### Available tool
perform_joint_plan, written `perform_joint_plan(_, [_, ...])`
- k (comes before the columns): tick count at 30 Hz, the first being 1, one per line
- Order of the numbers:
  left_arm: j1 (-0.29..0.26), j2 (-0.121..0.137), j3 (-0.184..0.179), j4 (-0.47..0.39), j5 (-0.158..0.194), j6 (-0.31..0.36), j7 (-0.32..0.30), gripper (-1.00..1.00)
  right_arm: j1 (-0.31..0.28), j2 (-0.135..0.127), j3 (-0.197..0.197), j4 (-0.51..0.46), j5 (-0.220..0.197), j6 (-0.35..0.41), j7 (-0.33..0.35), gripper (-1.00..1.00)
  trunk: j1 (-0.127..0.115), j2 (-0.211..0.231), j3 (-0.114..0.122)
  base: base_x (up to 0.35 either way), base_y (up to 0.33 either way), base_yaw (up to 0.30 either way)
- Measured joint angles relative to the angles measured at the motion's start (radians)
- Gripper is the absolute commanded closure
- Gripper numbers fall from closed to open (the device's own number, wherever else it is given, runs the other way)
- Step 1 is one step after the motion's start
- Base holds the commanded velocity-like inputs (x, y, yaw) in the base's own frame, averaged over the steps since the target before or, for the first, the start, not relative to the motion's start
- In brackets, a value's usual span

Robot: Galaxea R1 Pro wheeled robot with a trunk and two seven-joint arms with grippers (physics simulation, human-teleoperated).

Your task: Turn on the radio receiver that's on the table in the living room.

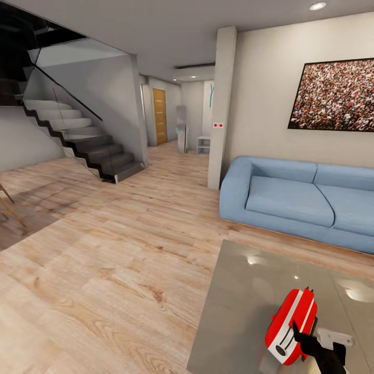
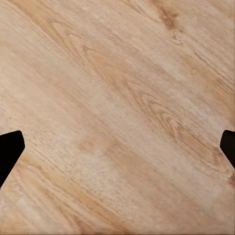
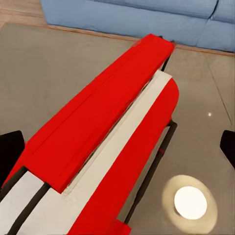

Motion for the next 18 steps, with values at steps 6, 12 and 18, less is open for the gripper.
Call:
perform_joint_plan(6, [0.0, 0.0, 0.0, 0.018, -0.001, -0.044, 0.001, -1.0, -0.128, -0.003, 0.01, -0.023, -0.005, 0.113, 0.001, -1.0, 0.0, 0.0, 0.0, 0.0, 0.0, 0.0])
perform_joint_plan(12, [0.0, 0.0, 0.0, 0.019, -0.001, -0.049, 0.002, -1.0, -0.329, -0.002, 0.076, 0.038, -0.008, 0.314, 0.001, -1.0, 0.0, 0.0, 0.0, 0.0, 0.0, 0.0])
perform_joint_plan(18, [0.0, -0.001, -0.001, 0.019, 0.0, -0.049, 0.001, -1.0, -0.401, 0.001, 0.155, 0.127, -0.01, 0.321, 0.001, -1.0, 0.0, 0.0, 0.0, 0.0, 0.0, 0.0])
